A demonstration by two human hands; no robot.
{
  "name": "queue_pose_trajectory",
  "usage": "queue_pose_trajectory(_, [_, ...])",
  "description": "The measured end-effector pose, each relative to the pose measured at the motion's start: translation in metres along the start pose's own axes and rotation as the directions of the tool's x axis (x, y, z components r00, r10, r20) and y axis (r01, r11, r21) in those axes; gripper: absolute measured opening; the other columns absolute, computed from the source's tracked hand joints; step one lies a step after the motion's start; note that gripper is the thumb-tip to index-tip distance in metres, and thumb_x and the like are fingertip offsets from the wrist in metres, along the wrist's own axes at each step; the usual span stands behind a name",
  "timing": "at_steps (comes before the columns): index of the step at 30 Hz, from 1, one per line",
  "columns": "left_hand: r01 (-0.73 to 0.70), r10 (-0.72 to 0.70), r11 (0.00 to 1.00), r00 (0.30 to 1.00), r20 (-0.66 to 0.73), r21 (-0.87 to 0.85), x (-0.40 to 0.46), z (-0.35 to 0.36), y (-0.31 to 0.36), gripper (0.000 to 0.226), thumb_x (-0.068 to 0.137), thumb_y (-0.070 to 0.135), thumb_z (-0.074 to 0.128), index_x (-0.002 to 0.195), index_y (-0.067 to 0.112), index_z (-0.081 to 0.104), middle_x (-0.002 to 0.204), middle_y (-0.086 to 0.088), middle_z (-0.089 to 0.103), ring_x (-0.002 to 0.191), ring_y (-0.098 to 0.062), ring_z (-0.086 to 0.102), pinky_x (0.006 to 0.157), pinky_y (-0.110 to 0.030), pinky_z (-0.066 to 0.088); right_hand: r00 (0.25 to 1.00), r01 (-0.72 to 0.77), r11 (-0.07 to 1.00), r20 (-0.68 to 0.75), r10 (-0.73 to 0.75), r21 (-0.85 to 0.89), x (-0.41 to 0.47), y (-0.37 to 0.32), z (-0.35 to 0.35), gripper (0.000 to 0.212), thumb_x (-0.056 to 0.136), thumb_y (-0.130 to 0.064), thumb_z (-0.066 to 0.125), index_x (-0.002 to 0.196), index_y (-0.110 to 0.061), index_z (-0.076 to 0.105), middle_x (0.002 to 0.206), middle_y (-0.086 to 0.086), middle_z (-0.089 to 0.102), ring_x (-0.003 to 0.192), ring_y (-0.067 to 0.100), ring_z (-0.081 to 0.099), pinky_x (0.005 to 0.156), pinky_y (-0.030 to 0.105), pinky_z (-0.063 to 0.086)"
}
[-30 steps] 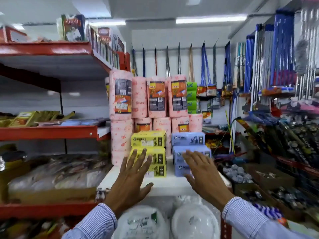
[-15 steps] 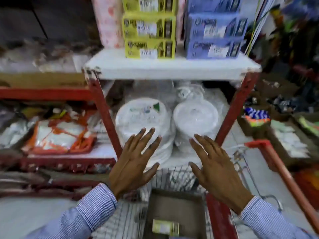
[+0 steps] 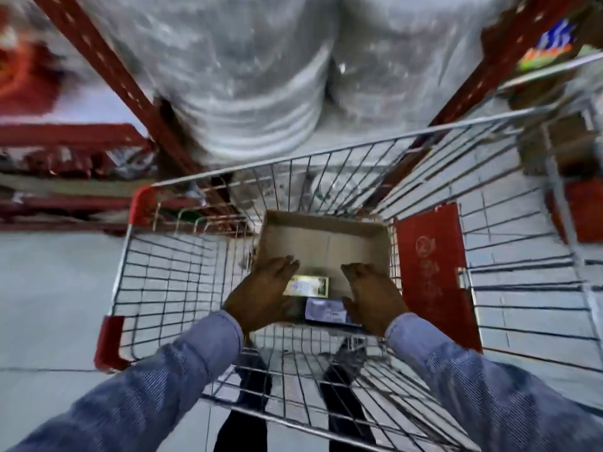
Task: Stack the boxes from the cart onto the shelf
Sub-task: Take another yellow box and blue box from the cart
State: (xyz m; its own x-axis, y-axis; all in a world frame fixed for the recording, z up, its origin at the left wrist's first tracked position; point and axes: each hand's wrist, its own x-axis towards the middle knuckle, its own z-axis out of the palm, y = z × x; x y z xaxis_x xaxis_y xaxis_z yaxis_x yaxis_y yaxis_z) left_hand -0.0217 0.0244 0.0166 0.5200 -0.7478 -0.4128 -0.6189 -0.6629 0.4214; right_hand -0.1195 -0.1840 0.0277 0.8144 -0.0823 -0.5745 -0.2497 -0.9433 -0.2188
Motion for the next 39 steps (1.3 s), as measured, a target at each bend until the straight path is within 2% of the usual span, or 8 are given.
queue_pose_trajectory(9, [0.004,-0.023,0.996,0.981,0.192,0.094,0.065,0.066,-0.015,0.069,0.085,0.011,0.071,0.146,0.008,0.038,0.15,-0.015,0.046,0.136,-0.032,0.045,0.11,-0.042,0.042,0.98,0.006,1.0,0.201,-0.006,0.001,0.04,0.02,0.069,0.041,0.08,-0.038,0.074,0.107,-0.009,0.062,0.111,0.015,0.067,0.101,0.033,0.065,0.078,0.036,0.053])
queue_pose_trajectory(14, [0.017,-0.032,0.997,0.977,0.211,0.072,0.072,0.072,-0.021,0.057,0.087,0.011,0.071,0.139,0.009,0.048,0.137,-0.017,0.055,0.128,-0.034,0.05,0.103,-0.046,0.047,0.978,0.004,1.0,0.209,-0.007,0.016,0.046,0.024,0.076,0.04,0.078,-0.036,0.079,0.101,-0.008,0.063,0.111,0.018,0.065,0.097,0.035,0.066,0.074,0.035,0.052])
queue_pose_trajectory(18, [0.027,-0.036,0.998,0.98,0.195,0.049,0.076,0.07,-0.022,0.052,0.081,0.012,0.077,0.129,0.011,0.056,0.127,-0.015,0.062,0.119,-0.033,0.057,0.096,-0.044,0.051,0.978,0.016,1.0,0.207,-0.015,-0.002,0.049,0.025,0.078,0.044,0.078,-0.033,0.079,0.11,-0.009,0.062,0.118,0.017,0.061,0.103,0.034,0.063,0.073,0.03,0.045])
queue_pose_trajectory(21, [0.06,-0.062,0.998,0.986,0.156,0.016,0.077,0.064,-0.022,0.051,0.076,0.015,0.08,0.123,0.013,0.06,0.121,-0.013,0.065,0.112,-0.031,0.061,0.09,-0.042,0.054,0.982,0.028,0.999,0.187,-0.031,0.018,0.05,0.024,0.078,0.045,0.079,-0.034,0.077,0.114,-0.012,0.062,0.118,0.017,0.061,0.104,0.034,0.063,0.078,0.032,0.048])
queue_pose_trajectory(25, [0.112,-0.109,0.993,0.992,0.065,-0.034,0.076,0.043,-0.021,0.051,0.071,0.023,0.085,0.117,0.017,0.064,0.113,-0.009,0.071,0.101,-0.028,0.067,0.085,-0.042,0.057,0.99,0.04,0.999,0.135,-0.043,0.027,0.049,0.022,0.066,0.043,0.076,-0.043,0.078,0.108,-0.017,0.064,0.11,0.013,0.066,0.097,0.031,0.066,0.069,0.027,0.041])
queue_pose_trajectory(29, [0.146,-0.149,0.988,0.987,-0.066,-0.042,0.066,0.002,-0.013,0.06,0.071,0.029,0.086,0.125,0.017,0.063,0.118,-0.009,0.071,0.104,-0.029,0.067,0.089,-0.04,0.056,0.996,0.04,0.999,0.085,-0.037,-0.037,0.045,0.019,0.031,0.045,0.068,-0.041,0.083,0.102,-0.017,0.065,0.107,0.01,0.068,0.093,0.029,0.067,0.074,0.032,0.052])
queue_pose_trajectory(34, [0.135,-0.15,0.988,0.959,-0.24,-0.076,0.031,-0.083,0.001,0.049,0.064,0.035,0.088,0.108,0.025,0.071,0.096,0.0,0.077,0.084,-0.022,0.072,0.07,-0.034,0.06,0.996,0.086,0.991,0.013,-0.085,-0.103,0.033,0.009,-0.044,0.054,0.06,-0.048,0.086,0.098,-0.017,0.063,0.102,0.011,0.069,0.09,0.03,0.065,0.075,0.037,0.054])
queue_pose_trajectory(39, [0.116,-0.121,0.993,0.92,-0.373,-0.035,-0.017,-0.181,0.018,0.042,0.063,0.049,0.081,0.097,0.027,0.068,0.084,0.004,0.076,0.073,-0.016,0.07,0.063,-0.034,0.058,0.979,0.111,0.983,-0.153,-0.134,-0.147,-0.002,-0.013,-0.139,0.046,0.059,-0.05,0.084,0.08,-0.024,0.053,0.083,0.008,0.062,0.078,0.029,0.063,0.061,0.029,0.038])
